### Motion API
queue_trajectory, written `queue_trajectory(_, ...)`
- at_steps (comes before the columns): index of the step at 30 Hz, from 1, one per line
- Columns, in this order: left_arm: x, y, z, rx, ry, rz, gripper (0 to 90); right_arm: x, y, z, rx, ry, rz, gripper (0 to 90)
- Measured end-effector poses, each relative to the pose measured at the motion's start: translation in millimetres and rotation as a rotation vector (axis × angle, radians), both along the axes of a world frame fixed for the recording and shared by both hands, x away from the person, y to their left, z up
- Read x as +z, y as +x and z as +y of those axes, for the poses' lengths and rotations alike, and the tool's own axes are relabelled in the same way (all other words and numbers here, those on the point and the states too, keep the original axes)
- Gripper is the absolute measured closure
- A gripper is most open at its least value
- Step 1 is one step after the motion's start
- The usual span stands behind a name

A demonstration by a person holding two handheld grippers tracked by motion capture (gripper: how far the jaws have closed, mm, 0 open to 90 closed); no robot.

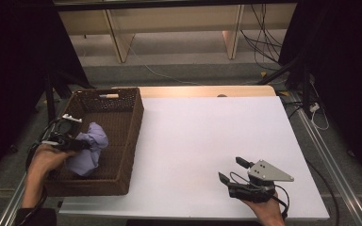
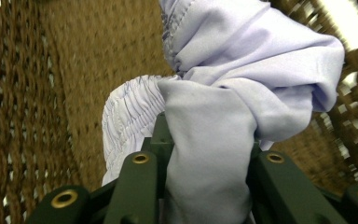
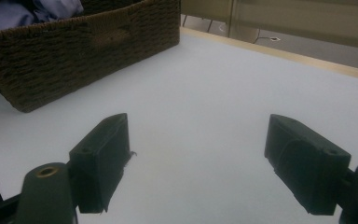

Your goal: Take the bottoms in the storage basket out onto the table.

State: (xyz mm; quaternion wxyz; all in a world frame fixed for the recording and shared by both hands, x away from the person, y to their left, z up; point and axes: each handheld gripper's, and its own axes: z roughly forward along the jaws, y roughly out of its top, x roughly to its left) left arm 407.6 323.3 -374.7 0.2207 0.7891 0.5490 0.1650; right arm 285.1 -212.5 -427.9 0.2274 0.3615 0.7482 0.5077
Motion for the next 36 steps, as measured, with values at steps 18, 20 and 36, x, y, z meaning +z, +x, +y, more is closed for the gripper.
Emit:
queue_trajectory(18,30.7,-11.5,-12.4,-0.059,-0.195,-0.160,68.9,0.1,-0.4,-0.3,-0.004,-0.001,-0.005,23.2)
queue_trajectory(20,33.2,-13.4,-14.0,-0.073,-0.218,-0.168,68.9,0.3,-0.5,-0.7,-0.005,0.000,-0.006,23.2)
queue_trajectory(36,44.3,-18.8,-30.4,-0.133,-0.324,-0.215,68.9,0.9,-0.5,-2.0,-0.006,-0.002,-0.006,23.2)
